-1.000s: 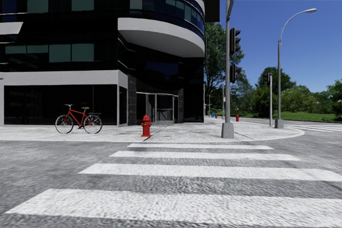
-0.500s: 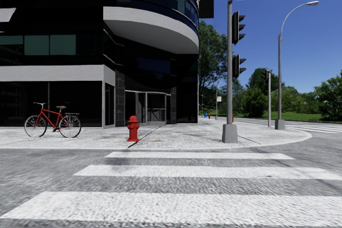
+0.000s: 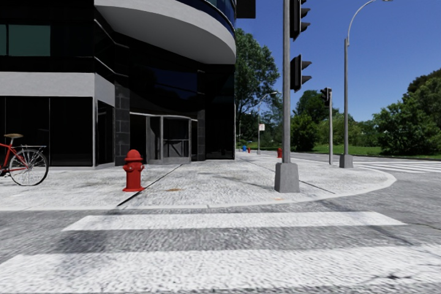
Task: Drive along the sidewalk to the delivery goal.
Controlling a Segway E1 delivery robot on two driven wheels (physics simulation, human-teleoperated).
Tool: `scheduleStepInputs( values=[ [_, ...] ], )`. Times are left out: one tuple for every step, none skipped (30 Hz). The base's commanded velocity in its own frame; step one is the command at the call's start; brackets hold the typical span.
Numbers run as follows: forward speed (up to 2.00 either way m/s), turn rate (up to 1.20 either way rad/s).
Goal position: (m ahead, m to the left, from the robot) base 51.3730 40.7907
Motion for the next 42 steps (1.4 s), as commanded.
scheduleStepInputs(
  values=[
    [2.0,0.0],
    [2.0,0.0],
    [2.0,0.0],
    [2.0,0.0],
    [2.0,0.0],
    [2.0,0.0],
    [2.0,0.0],
    [2.0,0.0],
    [2.0,0.0],
    [2.0,0.0],
    [2.0,0.0],
    [2.0,0.0],
    [2.0,0.0],
    [2.0,0.0],
    [2.0,0.0],
    [2.0,0.0],
    [2.0,0.0],
    [2.0,0.0],
    [2.0,0.0],
    [2.0,0.0],
    [2.0,0.0],
    [2.0,0.0],
    [1.84,0.0],
    [1.61,0.0],
    [1.41,0.0],
    [1.33,0.0],
    [1.29,0.0],
    [1.29,0.0],
    [1.26,0.0],
    [1.25,0.0],
    [1.25,0.0],
    [1.25,0.0],
    [1.25,0.0],
    [1.25,0.0],
    [1.25,0.0],
    [1.24,0.0],
    [1.24,0.0],
    [1.24,0.0],
    [1.24,0.0],
    [1.24,0.0],
    [1.24,0.0],
    [1.25,0.0]
  ],
)
